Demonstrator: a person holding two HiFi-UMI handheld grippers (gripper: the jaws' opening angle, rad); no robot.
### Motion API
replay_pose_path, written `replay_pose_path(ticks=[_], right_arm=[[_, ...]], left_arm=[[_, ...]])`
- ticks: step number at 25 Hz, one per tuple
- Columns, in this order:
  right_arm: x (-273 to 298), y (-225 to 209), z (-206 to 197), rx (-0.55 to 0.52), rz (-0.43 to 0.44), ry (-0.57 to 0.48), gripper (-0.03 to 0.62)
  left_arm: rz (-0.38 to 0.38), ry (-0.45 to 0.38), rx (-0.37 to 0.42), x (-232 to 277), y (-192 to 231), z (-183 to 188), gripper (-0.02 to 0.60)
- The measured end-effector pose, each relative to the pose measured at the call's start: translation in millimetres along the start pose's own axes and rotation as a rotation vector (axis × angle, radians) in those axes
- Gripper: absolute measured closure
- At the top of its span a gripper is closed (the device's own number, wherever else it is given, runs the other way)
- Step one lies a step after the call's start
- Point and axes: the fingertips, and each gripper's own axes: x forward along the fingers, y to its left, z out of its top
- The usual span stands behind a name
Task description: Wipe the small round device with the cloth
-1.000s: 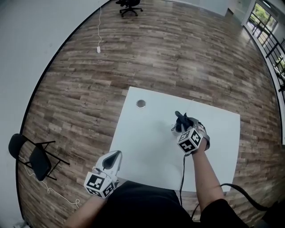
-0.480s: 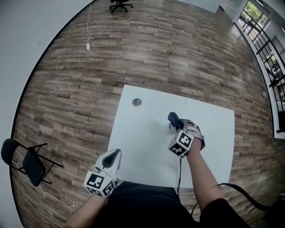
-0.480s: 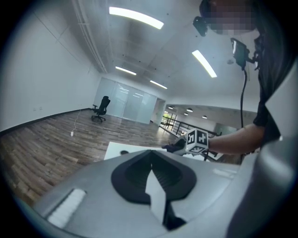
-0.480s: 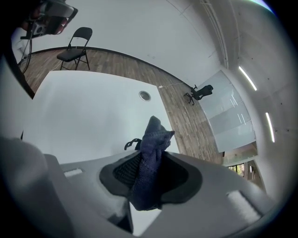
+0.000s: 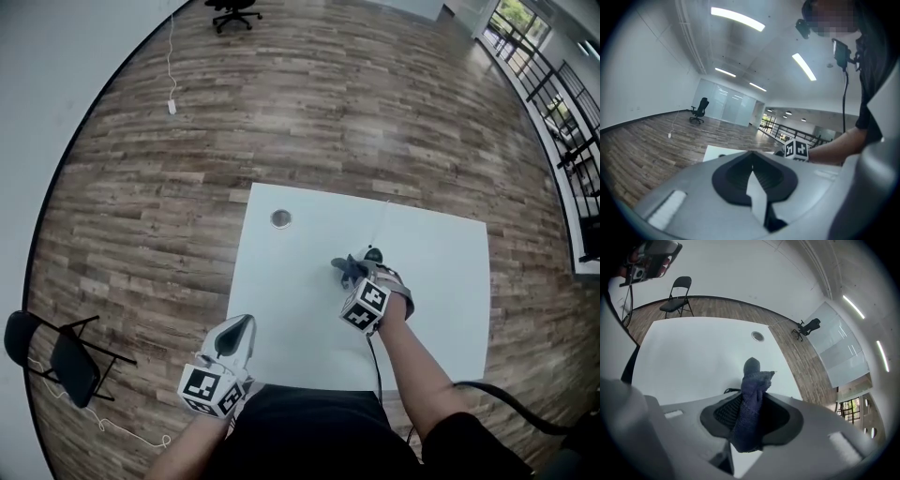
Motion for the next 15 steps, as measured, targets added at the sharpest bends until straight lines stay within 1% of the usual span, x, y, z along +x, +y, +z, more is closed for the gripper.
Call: replay_pose_path(ticks=[3, 6, 7, 8, 9, 10, 12, 13, 14, 15], right_arm=[[20, 17, -12, 0.054, 0.038, 0.017, 0.468], [38, 40, -19, 0.098, 0.108, 0.033, 0.467], [38, 46, -20, 0.115, 0.125, 0.020, 0.467], [34, 48, -20, 0.149, 0.136, -0.017, 0.467], [27, 48, -18, 0.214, 0.146, -0.080, 0.467], [17, 45, -14, 0.314, 0.159, -0.165, 0.467], [-5, 38, -9, 0.580, 0.188, -0.341, 0.467], [-13, 36, -12, 0.695, 0.196, -0.395, 0.467], [-18, 36, -19, 0.769, 0.197, -0.413, 0.467], [-20, 39, -28, 0.802, 0.195, -0.404, 0.467]], left_arm=[[0.016, 0.007, -0.008, -6, 11, -10, 0.575], [0.052, 0.006, -0.029, -11, 25, -16, 0.575], [0.054, 0.002, -0.035, -10, 23, -15, 0.575], [0.045, 0.000, -0.035, -7, 19, -14, 0.575], [0.026, -0.001, -0.027, -1, 13, -12, 0.575], [0.005, -0.002, -0.017, 5, 5, -10, 0.575], [-0.024, -0.012, -0.003, 17, -9, -4, 0.575], [-0.033, -0.018, 0.004, 23, -14, -1, 0.575], [-0.042, -0.024, 0.016, 28, -19, 3, 0.575], [-0.052, -0.032, 0.030, 33, -24, 7, 0.575]])
